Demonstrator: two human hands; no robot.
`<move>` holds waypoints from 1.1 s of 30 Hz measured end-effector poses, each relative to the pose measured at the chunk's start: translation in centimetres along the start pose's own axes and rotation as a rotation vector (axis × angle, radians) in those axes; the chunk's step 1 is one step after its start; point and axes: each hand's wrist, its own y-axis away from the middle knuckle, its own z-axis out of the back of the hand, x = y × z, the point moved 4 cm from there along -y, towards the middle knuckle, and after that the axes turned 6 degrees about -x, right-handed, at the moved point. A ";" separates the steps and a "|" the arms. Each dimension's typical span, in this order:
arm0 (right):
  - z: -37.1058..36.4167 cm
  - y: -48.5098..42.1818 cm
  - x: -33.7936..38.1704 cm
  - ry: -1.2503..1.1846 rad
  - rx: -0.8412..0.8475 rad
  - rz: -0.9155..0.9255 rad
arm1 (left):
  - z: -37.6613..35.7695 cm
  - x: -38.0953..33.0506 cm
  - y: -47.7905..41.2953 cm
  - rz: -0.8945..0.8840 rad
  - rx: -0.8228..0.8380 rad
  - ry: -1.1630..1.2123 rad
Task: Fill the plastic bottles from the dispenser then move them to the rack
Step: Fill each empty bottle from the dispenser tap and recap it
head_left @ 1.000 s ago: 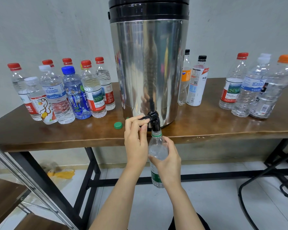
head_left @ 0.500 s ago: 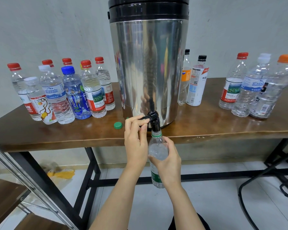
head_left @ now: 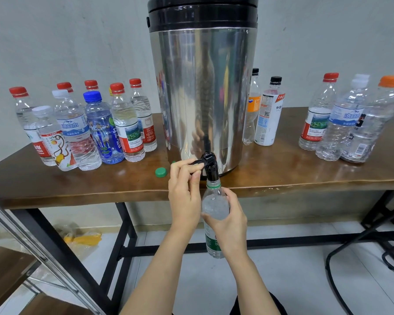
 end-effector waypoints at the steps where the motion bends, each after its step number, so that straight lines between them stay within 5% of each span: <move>1: 0.0 0.0 0.0 -0.003 0.000 -0.001 | 0.1 0.1 0.0 -0.012 0.005 -0.010; 11: 0.2 0.0 0.0 -0.004 0.007 -0.003 | 1.5 0.0 -2.1 -0.474 0.157 -0.310; 20: 0.3 -0.3 0.0 -0.014 0.037 -0.016 | 1.1 -3.2 -6.4 -0.728 0.546 -0.512; 24: 0.3 -0.3 -0.3 -0.010 0.030 -0.017 | -1.9 -4.2 -8.8 -0.671 0.650 -0.500; 33: 0.3 -0.3 -0.3 0.000 0.043 -0.004 | -1.6 -3.5 -7.2 -0.627 0.506 -0.391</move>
